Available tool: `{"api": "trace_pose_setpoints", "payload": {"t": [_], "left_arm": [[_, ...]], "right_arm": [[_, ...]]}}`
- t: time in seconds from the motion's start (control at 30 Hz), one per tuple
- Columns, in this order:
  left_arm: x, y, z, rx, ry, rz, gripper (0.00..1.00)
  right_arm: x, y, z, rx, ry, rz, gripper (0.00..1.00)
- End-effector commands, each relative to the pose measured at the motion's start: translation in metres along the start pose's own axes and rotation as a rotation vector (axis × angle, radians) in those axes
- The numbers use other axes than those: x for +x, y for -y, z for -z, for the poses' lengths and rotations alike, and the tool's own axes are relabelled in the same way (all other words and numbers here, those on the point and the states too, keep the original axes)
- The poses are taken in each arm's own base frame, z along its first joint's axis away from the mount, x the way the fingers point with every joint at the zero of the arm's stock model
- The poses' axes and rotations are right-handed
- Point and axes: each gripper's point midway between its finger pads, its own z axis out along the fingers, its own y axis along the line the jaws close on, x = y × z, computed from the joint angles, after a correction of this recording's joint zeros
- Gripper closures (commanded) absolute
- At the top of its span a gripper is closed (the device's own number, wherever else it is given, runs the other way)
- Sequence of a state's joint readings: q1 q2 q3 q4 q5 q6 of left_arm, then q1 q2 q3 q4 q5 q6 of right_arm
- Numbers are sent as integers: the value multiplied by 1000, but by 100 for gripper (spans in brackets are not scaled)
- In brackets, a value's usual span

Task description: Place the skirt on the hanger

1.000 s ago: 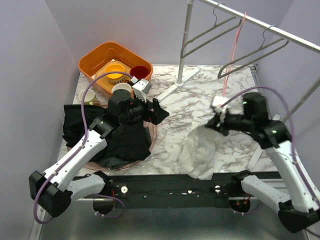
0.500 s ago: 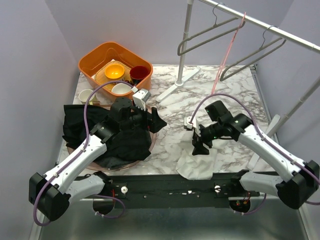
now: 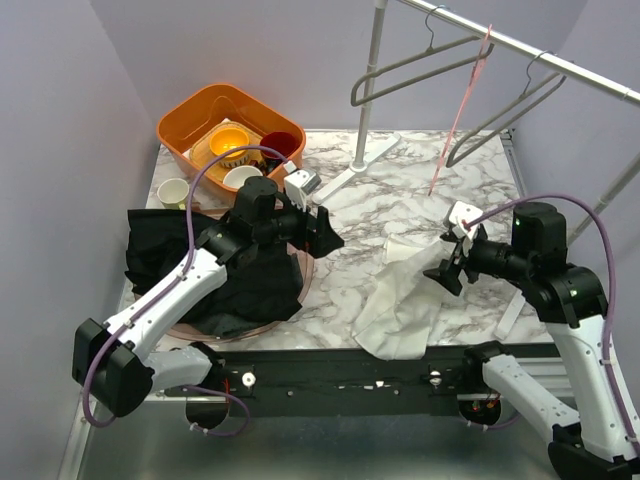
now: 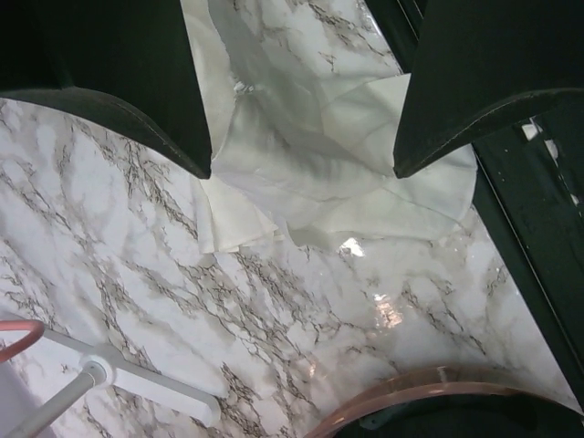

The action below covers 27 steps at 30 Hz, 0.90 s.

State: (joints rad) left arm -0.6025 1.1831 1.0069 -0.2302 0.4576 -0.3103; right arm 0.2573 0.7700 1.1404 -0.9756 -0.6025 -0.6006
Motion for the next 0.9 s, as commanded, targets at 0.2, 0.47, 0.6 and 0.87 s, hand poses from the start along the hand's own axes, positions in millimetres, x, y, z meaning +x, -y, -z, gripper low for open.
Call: {"api": "trace_pose_setpoints", "payload": {"t": [0.2,0.47,0.6,0.87], "left_arm": [[10,60,-25,170,69,-35,3],[33,108,-113,155,73,-320,3],[48,108,-157,50,28,-355,5],[91,65,-209,-158,-113,-397,24]], "right_arm": [[-3,43,7,188,23,-214,13],[26,81,17,383,41,-417,14],[43,90,14,425,21,-471,14],[50,89,11,423,22,-488,14]]}}
